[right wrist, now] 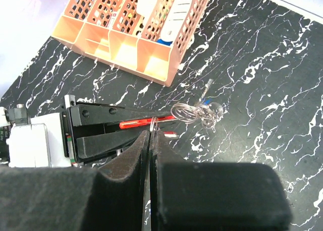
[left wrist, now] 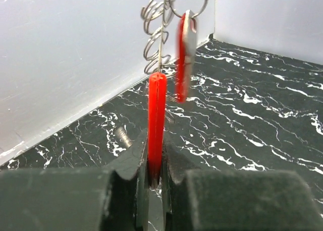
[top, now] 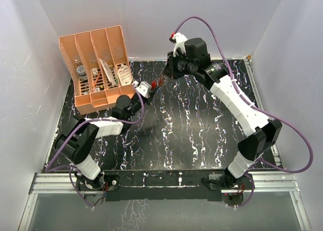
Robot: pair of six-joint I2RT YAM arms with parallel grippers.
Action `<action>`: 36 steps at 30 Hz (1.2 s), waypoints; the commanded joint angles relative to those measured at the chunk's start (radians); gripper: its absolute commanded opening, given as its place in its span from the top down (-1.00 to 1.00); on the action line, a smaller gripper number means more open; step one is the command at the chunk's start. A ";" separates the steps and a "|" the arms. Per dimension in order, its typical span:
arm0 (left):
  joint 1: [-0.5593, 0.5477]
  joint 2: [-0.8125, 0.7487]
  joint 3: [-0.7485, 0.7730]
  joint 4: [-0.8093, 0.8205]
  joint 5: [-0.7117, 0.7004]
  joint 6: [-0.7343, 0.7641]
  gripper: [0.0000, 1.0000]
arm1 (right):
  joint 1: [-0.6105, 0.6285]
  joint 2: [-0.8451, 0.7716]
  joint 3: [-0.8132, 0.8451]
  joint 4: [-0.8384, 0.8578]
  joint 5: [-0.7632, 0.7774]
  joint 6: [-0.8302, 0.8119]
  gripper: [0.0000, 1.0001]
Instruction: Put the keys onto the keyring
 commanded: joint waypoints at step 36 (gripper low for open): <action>-0.009 -0.045 0.809 -1.588 0.271 0.367 1.00 | -0.085 -0.396 -0.462 0.280 0.481 0.158 -0.73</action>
